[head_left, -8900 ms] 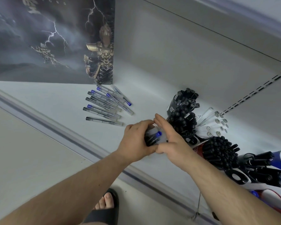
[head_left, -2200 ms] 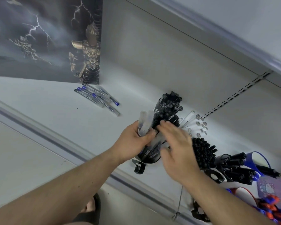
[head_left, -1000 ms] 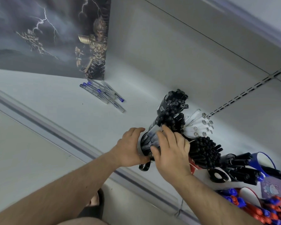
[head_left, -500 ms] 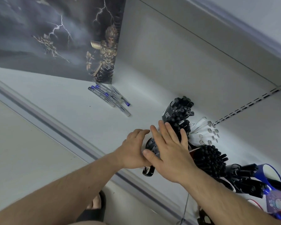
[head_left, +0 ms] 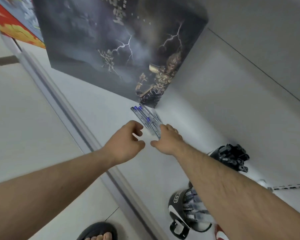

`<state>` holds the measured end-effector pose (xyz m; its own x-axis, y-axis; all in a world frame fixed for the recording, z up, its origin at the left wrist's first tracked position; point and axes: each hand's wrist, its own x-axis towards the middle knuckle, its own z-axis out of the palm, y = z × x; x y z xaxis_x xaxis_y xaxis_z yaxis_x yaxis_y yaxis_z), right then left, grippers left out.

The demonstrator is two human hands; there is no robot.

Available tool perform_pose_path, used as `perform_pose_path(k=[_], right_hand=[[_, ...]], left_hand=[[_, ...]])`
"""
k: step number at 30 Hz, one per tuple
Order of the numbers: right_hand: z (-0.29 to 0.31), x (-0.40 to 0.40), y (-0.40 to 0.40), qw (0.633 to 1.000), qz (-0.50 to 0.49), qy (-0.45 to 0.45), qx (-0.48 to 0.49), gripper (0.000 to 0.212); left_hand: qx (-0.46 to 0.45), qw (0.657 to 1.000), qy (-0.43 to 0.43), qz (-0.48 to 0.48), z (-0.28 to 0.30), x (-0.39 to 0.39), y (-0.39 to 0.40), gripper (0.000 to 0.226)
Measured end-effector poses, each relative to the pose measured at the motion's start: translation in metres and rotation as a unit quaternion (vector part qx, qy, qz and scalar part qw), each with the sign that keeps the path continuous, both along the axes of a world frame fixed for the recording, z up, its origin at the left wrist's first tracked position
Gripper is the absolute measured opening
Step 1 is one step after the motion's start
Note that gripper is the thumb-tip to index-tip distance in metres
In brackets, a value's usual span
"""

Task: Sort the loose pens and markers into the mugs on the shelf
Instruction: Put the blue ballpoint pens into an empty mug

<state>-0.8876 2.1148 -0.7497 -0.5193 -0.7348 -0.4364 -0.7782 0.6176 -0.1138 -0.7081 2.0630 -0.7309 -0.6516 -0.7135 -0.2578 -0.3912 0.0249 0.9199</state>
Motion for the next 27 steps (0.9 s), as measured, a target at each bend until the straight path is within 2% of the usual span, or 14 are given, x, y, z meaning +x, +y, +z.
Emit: perform_pose_path(k=[4, 8, 10, 14, 17, 19, 23, 25, 27], right_hand=[[-0.024, -0.005, -0.040, 0.998, -0.044, 0.038, -0.020, 0.094], [-0.040, -0.004, -0.065, 0.994, -0.104, -0.012, -0.030, 0.107], [-0.042, 0.000, -0.069, 0.996, -0.083, -0.003, -0.020, 0.099], [-0.043, 0.013, -0.069, 0.996, 0.022, 0.091, -0.010, 0.071], [-0.045, 0.023, -0.064, 0.996, 0.049, 0.068, -0.006, 0.048], [-0.041, 0.028, -0.057, 0.997, 0.046, 0.054, 0.012, 0.047], [-0.033, 0.038, -0.035, 0.998, 0.037, 0.029, 0.043, 0.053], [-0.032, 0.042, -0.021, 0.998, 0.033, 0.021, 0.055, 0.053], [-0.026, 0.042, -0.012, 0.998, 0.027, -0.016, 0.059, 0.051]], left_hand=[[0.024, 1.000, -0.006, 0.016, -0.005, 0.010, -0.012, 0.034], [0.046, 0.998, -0.015, -0.026, -0.016, 0.013, -0.011, 0.037], [0.042, 0.998, -0.015, -0.040, -0.019, 0.013, -0.012, 0.037], [0.028, 0.999, -0.021, -0.033, -0.025, 0.016, -0.018, 0.036], [0.014, 0.999, -0.029, -0.033, -0.029, 0.020, -0.019, 0.036], [-0.001, 0.999, -0.031, -0.035, -0.031, 0.022, -0.018, 0.036], [-0.079, 0.994, -0.054, -0.047, -0.039, 0.023, -0.016, 0.036], [-0.174, 0.980, -0.074, -0.058, -0.043, 0.021, -0.014, 0.044], [-0.275, 0.948, -0.118, -0.109, -0.042, 0.018, -0.013, 0.060]])
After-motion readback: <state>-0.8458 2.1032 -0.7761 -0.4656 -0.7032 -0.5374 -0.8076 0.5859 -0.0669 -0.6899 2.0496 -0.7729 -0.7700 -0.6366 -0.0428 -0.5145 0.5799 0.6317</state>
